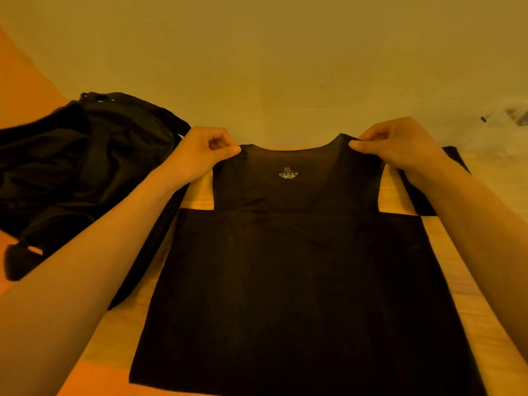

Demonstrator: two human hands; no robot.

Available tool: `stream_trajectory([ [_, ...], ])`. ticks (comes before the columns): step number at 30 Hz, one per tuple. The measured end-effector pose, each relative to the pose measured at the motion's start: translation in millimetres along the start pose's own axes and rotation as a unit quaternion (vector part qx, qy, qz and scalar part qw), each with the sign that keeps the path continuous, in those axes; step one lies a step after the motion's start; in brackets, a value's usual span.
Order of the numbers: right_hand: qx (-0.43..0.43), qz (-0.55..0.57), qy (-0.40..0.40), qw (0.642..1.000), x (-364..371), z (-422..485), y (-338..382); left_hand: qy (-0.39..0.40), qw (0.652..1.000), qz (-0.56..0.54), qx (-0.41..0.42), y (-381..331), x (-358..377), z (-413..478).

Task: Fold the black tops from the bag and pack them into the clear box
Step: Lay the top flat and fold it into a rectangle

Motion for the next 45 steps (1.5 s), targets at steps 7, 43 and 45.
stream_trajectory([
  [7,-0.004,0.143,-0.006,0.99,-25.0,-70.2,2.8,-0.029,0.993,-0.097,0.063,-25.0,-30.4,-64.6],
  [43,-0.339,-0.17,0.143,0.914,-36.3,-174.3,-67.1,0.054,0.979,0.099,0.172,3.4,0.5,-196.7],
  [45,-0.326,-0.191,0.155,0.913,-39.3,-175.4,-66.2,0.041,0.982,0.07,0.17,-2.5,-1.0,-195.3],
])
Point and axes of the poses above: each hand's wrist, its own z-axis towards the middle knuckle, its own x-axis out of the palm, y = z × x, the point moved 3 cm from there along z, towards the middle knuckle, and after that the axes turned 11 degrees about -y, right-handed, at the moved point
